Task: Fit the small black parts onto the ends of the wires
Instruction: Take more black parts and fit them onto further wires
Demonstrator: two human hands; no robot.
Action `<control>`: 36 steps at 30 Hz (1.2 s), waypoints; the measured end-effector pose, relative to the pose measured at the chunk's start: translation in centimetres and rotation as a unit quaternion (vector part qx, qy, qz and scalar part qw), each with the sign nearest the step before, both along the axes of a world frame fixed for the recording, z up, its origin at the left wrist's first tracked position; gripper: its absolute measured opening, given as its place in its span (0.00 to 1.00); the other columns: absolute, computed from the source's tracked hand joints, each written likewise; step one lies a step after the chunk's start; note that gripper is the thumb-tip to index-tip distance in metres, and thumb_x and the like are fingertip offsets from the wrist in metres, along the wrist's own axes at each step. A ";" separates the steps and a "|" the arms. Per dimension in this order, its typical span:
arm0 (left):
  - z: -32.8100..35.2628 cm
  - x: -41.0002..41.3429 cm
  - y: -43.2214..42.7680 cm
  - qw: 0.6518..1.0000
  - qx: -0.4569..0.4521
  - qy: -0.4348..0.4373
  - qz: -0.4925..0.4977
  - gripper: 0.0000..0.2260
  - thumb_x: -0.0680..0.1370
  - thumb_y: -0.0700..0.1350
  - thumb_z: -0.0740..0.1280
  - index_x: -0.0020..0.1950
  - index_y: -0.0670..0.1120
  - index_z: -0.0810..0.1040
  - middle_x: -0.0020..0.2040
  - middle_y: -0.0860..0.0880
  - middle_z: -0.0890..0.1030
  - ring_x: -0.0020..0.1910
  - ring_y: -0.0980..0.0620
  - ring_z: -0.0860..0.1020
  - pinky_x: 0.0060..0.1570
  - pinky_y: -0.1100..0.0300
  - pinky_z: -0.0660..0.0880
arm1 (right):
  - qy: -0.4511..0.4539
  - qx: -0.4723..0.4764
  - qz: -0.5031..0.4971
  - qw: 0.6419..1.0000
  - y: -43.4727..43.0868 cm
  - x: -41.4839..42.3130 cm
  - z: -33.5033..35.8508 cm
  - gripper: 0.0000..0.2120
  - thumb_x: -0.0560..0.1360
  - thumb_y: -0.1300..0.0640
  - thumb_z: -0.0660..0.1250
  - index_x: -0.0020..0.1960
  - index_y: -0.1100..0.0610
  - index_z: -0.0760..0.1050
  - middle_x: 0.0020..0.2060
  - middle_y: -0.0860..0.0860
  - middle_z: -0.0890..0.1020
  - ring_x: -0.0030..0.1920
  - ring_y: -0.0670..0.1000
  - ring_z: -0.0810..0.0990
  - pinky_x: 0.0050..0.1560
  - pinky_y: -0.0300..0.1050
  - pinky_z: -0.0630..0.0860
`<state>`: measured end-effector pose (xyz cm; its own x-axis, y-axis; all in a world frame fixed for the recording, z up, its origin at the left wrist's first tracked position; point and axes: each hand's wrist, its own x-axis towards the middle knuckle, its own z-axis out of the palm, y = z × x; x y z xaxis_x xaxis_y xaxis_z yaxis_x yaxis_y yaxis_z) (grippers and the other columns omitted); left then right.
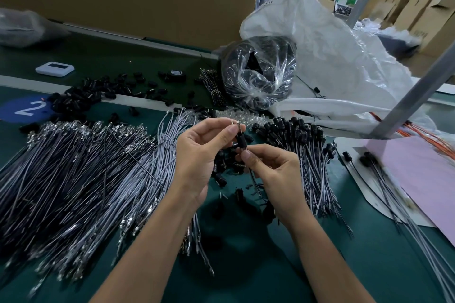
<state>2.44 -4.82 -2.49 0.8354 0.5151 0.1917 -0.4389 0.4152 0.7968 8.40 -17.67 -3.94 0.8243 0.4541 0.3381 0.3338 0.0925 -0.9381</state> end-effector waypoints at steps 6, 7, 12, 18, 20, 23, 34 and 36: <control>0.0 -0.1 0.3 1.000 0.015 0.005 -0.015 0.12 0.64 0.46 0.76 0.46 0.49 0.87 0.45 0.44 0.87 0.48 0.52 0.85 0.47 0.66 0.77 | 0.000 0.007 0.001 1.000 0.0 0.0 0.1 0.05 0.73 0.66 0.72 0.44 0.58 0.84 0.37 0.53 0.86 0.39 0.49 0.85 0.41 0.35 0.77; 0.1 -0.1 0.4 1.000 0.017 0.007 -0.018 0.13 0.63 0.46 0.76 0.47 0.49 0.87 0.46 0.44 0.87 0.49 0.52 0.85 0.47 0.66 0.77 | -0.002 0.007 0.000 1.000 0.0 0.0 0.1 0.05 0.73 0.66 0.72 0.44 0.58 0.84 0.37 0.53 0.86 0.39 0.49 0.85 0.40 0.35 0.77; 0.2 -0.1 0.4 1.000 0.025 0.005 -0.018 0.09 0.65 0.44 0.75 0.44 0.46 0.87 0.44 0.45 0.87 0.46 0.53 0.85 0.44 0.67 0.77 | -0.010 0.001 -0.005 1.000 -0.1 0.1 0.0 0.04 0.73 0.66 0.72 0.45 0.60 0.84 0.36 0.54 0.86 0.36 0.46 0.83 0.39 0.35 0.76; 0.2 -0.1 0.3 1.000 0.028 0.005 -0.009 0.08 0.65 0.43 0.75 0.42 0.45 0.87 0.42 0.45 0.87 0.45 0.54 0.85 0.43 0.67 0.77 | -0.011 -0.007 -0.007 1.000 -0.1 0.1 0.0 0.03 0.73 0.66 0.72 0.46 0.63 0.84 0.35 0.56 0.85 0.35 0.44 0.81 0.39 0.34 0.76; 0.2 -0.1 0.3 0.999 0.035 0.006 -0.006 0.07 0.65 0.43 0.75 0.42 0.45 0.87 0.42 0.46 0.87 0.45 0.53 0.85 0.44 0.67 0.77 | -0.011 -0.007 -0.010 1.000 -0.1 0.0 0.0 0.03 0.73 0.67 0.72 0.46 0.62 0.84 0.35 0.56 0.85 0.35 0.45 0.82 0.39 0.34 0.76; 0.1 -0.1 0.2 0.999 0.036 0.007 -0.004 0.06 0.66 0.42 0.74 0.42 0.45 0.87 0.43 0.46 0.87 0.46 0.53 0.84 0.44 0.67 0.77 | -0.012 -0.017 -0.018 1.000 -0.1 0.0 -0.1 0.03 0.73 0.65 0.72 0.46 0.61 0.84 0.37 0.58 0.85 0.37 0.55 0.83 0.39 0.43 0.79; 0.0 -0.2 -0.4 0.999 0.044 0.025 0.008 0.06 0.66 0.43 0.74 0.41 0.45 0.86 0.43 0.45 0.86 0.44 0.54 0.83 0.42 0.67 0.76 | -0.031 -0.016 -0.019 0.999 0.0 -0.5 0.2 0.04 0.74 0.61 0.72 0.46 0.54 0.84 0.39 0.56 0.86 0.43 0.63 0.83 0.45 0.55 0.80; 0.0 -0.1 -0.4 0.998 0.046 0.029 0.011 0.05 0.66 0.44 0.74 0.40 0.47 0.87 0.43 0.45 0.86 0.44 0.54 0.83 0.42 0.67 0.76 | -0.037 -0.011 -0.019 0.999 0.0 -0.5 0.1 0.04 0.74 0.61 0.72 0.47 0.54 0.84 0.39 0.54 0.86 0.43 0.59 0.84 0.45 0.50 0.81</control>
